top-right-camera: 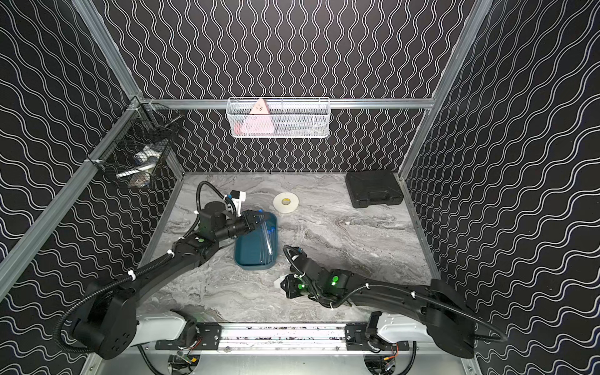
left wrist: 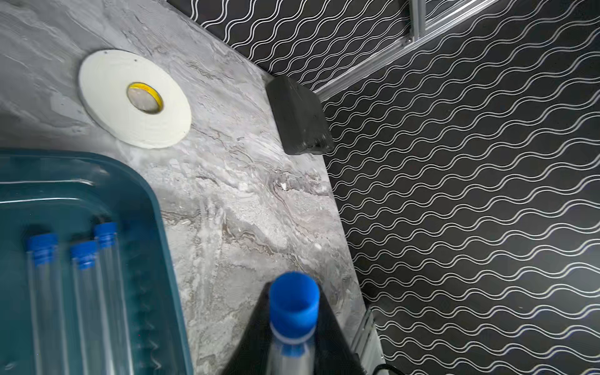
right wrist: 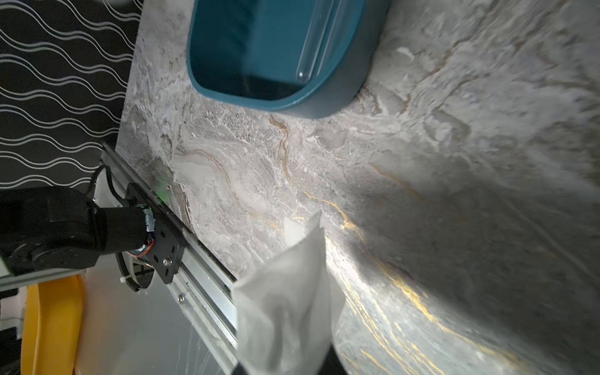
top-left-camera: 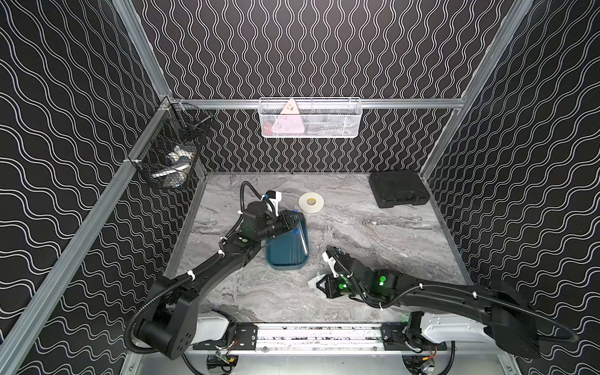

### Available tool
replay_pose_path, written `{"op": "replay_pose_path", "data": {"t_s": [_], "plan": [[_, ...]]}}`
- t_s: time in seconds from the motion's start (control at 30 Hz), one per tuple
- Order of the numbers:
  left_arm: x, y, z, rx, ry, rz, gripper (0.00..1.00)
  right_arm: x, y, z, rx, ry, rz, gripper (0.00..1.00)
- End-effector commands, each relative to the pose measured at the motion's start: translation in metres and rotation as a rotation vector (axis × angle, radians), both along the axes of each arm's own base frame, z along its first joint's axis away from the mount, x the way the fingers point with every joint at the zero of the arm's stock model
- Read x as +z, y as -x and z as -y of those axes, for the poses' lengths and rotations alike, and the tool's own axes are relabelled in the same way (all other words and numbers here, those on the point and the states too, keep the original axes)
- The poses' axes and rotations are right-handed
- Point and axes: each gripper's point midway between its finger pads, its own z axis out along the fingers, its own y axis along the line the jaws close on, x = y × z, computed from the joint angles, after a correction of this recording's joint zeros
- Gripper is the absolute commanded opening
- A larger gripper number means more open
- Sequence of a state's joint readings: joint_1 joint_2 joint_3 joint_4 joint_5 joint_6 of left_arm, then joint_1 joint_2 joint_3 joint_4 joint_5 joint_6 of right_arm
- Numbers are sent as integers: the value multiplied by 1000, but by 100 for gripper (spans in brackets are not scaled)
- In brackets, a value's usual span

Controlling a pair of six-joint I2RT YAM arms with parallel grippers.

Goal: Wipe the exteriors of test tubes
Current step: Wipe the dirt from the test tube, then place the cleaning item at the center of the board, then place the test tube in the storage box.

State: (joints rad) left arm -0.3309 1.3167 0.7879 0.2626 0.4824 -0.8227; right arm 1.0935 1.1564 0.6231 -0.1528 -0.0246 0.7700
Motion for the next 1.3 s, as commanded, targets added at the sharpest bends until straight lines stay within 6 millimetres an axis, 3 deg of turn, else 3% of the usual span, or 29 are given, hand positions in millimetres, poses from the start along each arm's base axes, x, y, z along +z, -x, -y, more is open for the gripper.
{"op": "replay_pose_path", "data": {"t_s": [0.0, 0.2, 0.4, 0.57, 0.83, 1.27], "plan": [[-26, 8, -6, -68, -173, -25, 20, 7, -23, 29, -99, 47, 47, 16], [-62, 6, -18, -92, -344, -97, 20, 21, -64, 59, -172, -18, 42, 16], [-93, -6, -25, -86, -437, -148, 20, 19, -81, 60, -167, -23, 27, 16], [-121, -18, -24, -98, -473, -204, 19, 9, -81, 58, -164, -36, -1, 15], [-162, -39, -27, -80, -505, -275, 19, -1, -77, 72, -198, -15, -6, 16], [-171, -58, -40, -38, -541, -310, 21, -3, -76, 80, -216, 7, -5, 15]]}}
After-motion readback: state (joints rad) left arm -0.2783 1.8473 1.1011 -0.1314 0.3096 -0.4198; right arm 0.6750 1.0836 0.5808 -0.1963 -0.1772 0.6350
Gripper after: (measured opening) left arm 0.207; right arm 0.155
